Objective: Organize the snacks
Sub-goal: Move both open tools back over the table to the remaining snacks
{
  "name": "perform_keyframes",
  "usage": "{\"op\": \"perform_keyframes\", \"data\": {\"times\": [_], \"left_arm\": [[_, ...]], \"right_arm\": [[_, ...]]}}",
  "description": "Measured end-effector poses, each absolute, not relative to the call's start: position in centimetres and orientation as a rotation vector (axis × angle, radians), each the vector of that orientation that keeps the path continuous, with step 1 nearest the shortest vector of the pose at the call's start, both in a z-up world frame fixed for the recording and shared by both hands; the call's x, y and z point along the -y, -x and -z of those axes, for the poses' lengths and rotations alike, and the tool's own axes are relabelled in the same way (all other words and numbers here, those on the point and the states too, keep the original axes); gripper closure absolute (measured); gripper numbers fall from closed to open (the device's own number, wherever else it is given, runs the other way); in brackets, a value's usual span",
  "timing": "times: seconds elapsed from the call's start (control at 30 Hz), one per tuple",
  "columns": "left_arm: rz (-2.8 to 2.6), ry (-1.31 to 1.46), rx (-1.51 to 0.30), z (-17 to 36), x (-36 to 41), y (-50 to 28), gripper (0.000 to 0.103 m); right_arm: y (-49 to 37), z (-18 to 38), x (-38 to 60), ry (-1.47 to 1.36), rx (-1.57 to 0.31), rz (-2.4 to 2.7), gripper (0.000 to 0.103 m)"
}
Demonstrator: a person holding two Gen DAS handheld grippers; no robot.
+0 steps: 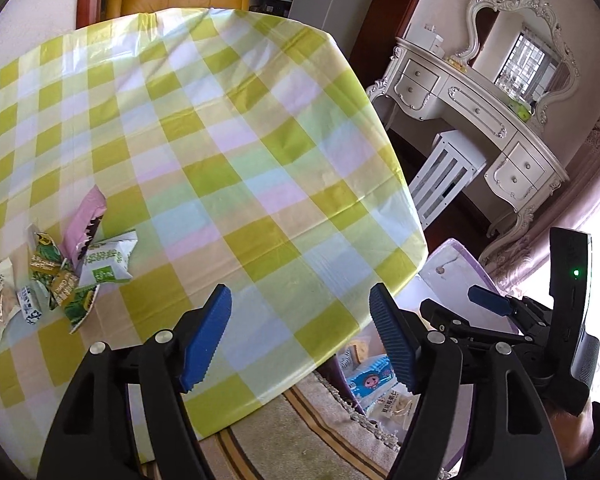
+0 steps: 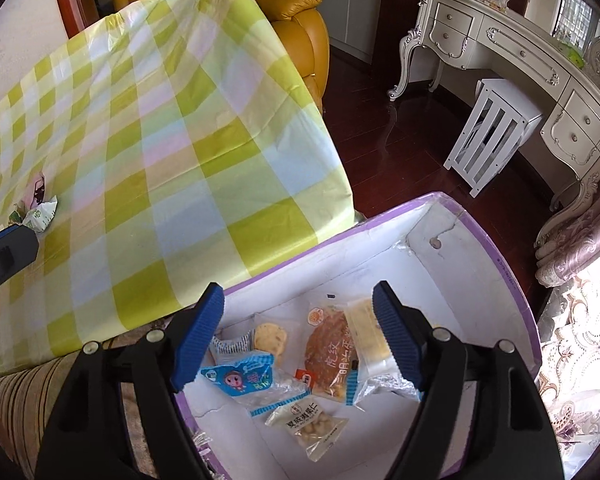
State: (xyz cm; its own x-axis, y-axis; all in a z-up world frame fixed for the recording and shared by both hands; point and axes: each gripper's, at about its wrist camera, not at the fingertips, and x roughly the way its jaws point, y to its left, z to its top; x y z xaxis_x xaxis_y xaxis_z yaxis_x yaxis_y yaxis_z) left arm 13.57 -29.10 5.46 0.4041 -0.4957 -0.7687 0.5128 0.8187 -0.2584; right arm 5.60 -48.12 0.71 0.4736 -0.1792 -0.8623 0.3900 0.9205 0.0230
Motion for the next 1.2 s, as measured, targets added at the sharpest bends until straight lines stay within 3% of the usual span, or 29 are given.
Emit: {"op": "perform_keyframes", "data": {"times": [1.2], "left_arm": [[0.260,0.287,-0.940,-4.0,7.5,-21.5,0.033]], "right_arm": [[-15.3,-3.1,34.1,-0.194,-0.922,0.069,0.026]]}}
